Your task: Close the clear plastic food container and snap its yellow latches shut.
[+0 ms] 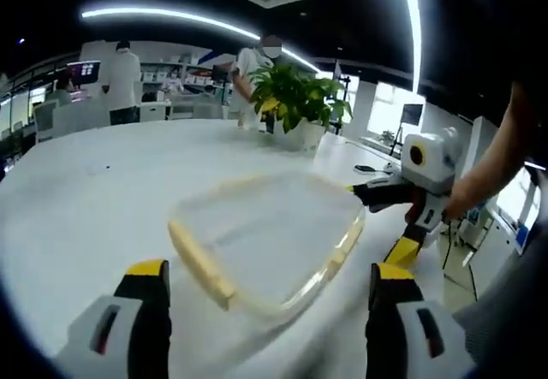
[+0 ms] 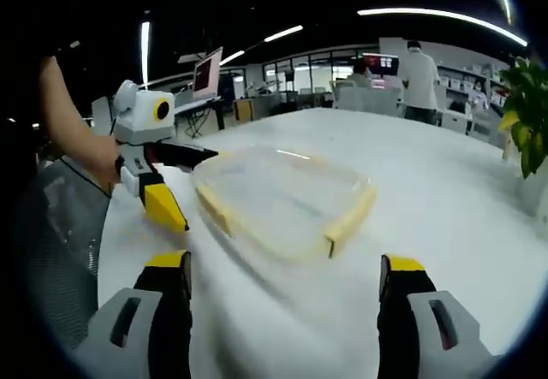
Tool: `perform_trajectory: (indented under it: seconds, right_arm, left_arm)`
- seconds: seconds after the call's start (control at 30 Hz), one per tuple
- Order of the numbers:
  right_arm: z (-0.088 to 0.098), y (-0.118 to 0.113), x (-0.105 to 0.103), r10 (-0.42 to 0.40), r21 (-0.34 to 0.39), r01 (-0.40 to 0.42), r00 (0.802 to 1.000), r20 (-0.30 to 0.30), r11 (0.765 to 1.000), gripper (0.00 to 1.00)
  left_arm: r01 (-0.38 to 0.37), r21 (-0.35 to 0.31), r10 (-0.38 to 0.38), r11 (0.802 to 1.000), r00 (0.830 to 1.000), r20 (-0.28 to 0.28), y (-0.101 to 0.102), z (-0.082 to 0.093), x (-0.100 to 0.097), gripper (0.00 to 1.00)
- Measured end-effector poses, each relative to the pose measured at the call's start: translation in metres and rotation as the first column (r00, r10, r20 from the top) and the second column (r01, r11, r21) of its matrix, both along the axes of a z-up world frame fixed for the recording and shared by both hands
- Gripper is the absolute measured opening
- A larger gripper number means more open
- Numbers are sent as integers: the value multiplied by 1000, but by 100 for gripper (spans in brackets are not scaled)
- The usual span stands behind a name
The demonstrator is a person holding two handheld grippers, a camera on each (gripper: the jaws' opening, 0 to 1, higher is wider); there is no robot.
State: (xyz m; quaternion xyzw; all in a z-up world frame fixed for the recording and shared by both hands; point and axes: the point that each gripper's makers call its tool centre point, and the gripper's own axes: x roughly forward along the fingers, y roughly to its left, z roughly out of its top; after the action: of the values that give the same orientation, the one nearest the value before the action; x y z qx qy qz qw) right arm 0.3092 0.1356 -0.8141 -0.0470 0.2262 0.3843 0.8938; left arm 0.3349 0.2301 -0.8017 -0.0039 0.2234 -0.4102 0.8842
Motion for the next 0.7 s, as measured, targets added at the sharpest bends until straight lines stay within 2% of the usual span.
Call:
perform_trajectory:
  seconds: [0.17, 0.27, 0.33, 0.4, 0.47, 0.53, 0.7]
  right_arm:
    - [-2, 4, 2, 1, 16, -1, 1000, 0, 1000, 85]
    - [-5, 8, 1, 24, 8, -24, 1000, 15, 1000, 78]
    - [-6, 9, 2, 20, 19, -20, 1000, 11, 1000, 79]
    - [-7, 10, 1, 17, 22, -17, 1000, 0, 1000, 79]
    - [-7, 12, 0, 26, 29, -26, 1000, -1, 999, 77]
    - [-7, 13, 1, 31, 29, -31, 999, 8, 999, 73]
    - [-10, 16, 2, 38, 14, -38, 999, 11, 999, 69]
  left_arm:
    - [-2, 28, 3, 1000, 1000, -27, 1, -14, -1, 92]
    - [5, 18, -4, 1000, 999, -41, 0, -16, -5, 91]
    - [20, 30, -19, 999, 998, -52, -2, -22, -9, 88]
    - [20, 42, -18, 999, 999, -52, -3, -26, -10, 86]
    - [-11, 39, 12, 999, 999, -34, -1, -24, -5, 87]
    - [-23, 34, 24, 999, 1000, -19, -1, -23, -4, 87]
    - [-34, 64, 35, 997, 999, -23, -1, -30, -2, 76]
